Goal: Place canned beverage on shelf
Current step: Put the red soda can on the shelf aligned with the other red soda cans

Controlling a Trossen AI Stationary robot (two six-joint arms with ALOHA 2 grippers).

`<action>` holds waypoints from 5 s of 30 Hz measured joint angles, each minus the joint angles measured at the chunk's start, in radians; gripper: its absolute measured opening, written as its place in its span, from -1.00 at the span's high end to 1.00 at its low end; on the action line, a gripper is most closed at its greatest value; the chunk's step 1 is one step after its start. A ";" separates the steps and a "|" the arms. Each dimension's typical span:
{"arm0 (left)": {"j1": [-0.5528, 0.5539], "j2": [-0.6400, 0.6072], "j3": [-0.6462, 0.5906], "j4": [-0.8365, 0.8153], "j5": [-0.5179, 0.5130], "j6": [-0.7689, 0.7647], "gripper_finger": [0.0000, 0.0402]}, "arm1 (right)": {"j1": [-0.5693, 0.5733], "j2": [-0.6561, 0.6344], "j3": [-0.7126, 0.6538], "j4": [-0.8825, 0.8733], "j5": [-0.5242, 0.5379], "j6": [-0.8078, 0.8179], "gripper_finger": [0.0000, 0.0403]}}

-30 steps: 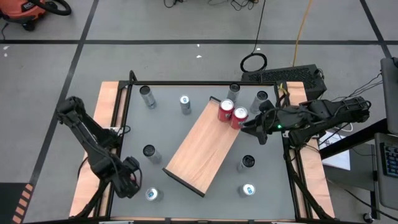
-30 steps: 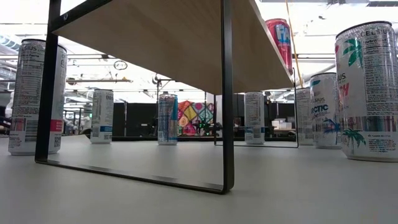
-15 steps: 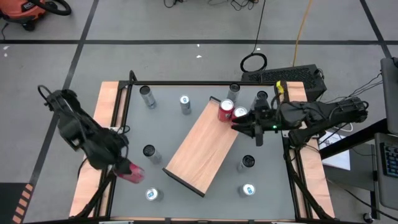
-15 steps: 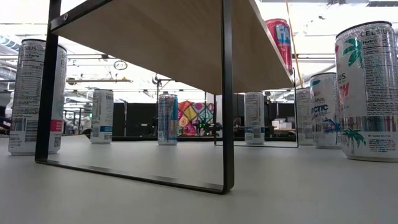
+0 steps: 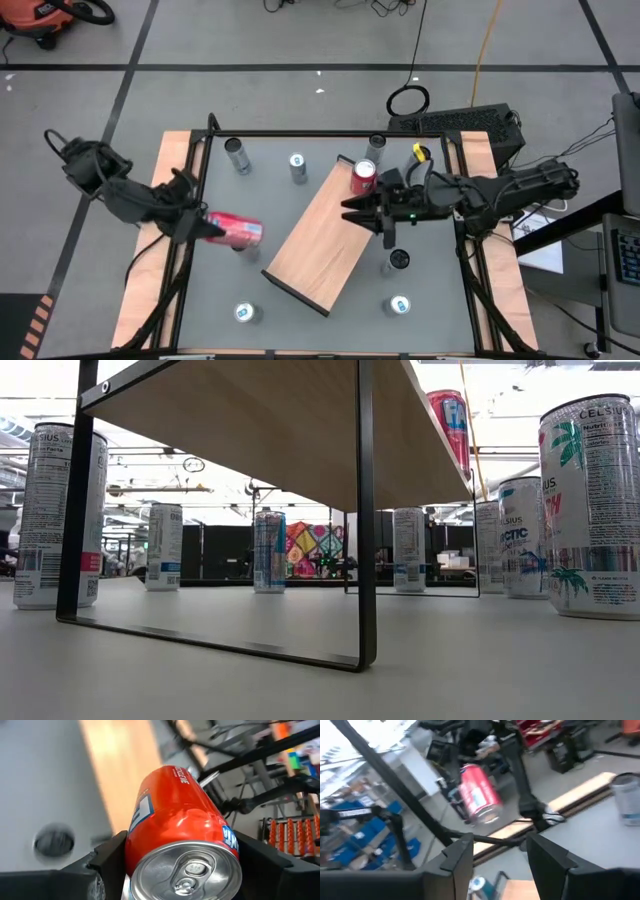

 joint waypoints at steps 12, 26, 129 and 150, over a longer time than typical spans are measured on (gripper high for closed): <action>0.134 0.112 0.000 0.447 -0.038 1.012 -0.40 | -0.034 0.133 0.275 -0.208 -0.143 0.096 -0.07; 0.137 0.279 0.000 0.645 -0.060 1.569 -0.39 | -0.066 0.140 0.325 -0.289 -0.214 0.316 -0.85; 0.281 0.262 0.000 1.264 -0.298 1.070 -0.99 | -0.159 -0.002 0.325 0.005 -0.049 -0.410 -0.34; 0.529 0.298 -0.001 1.305 0.095 1.091 -0.99 | -0.158 0.042 0.325 0.043 -0.004 -0.685 -0.34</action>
